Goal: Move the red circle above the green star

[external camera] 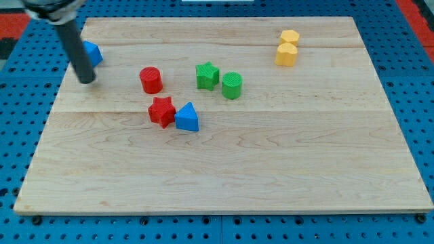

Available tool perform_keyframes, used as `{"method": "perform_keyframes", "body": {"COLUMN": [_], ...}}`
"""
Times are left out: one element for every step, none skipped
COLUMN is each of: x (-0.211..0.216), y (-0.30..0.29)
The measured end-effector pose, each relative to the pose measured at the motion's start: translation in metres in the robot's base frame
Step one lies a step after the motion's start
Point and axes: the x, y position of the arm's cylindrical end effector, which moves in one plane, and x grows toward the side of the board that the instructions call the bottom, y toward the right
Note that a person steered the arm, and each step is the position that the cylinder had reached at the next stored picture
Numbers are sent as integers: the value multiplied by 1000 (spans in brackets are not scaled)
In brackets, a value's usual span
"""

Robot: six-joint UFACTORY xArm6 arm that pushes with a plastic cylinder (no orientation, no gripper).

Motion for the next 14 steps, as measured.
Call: {"method": "perform_keyframes", "body": {"x": [-28, -69, -112, -66, -44, -14, -18, 20, 50, 51, 114, 128, 86, 66], "y": [-27, 22, 64, 75, 151, 152, 100, 93, 118, 137, 132, 170, 170, 180]}}
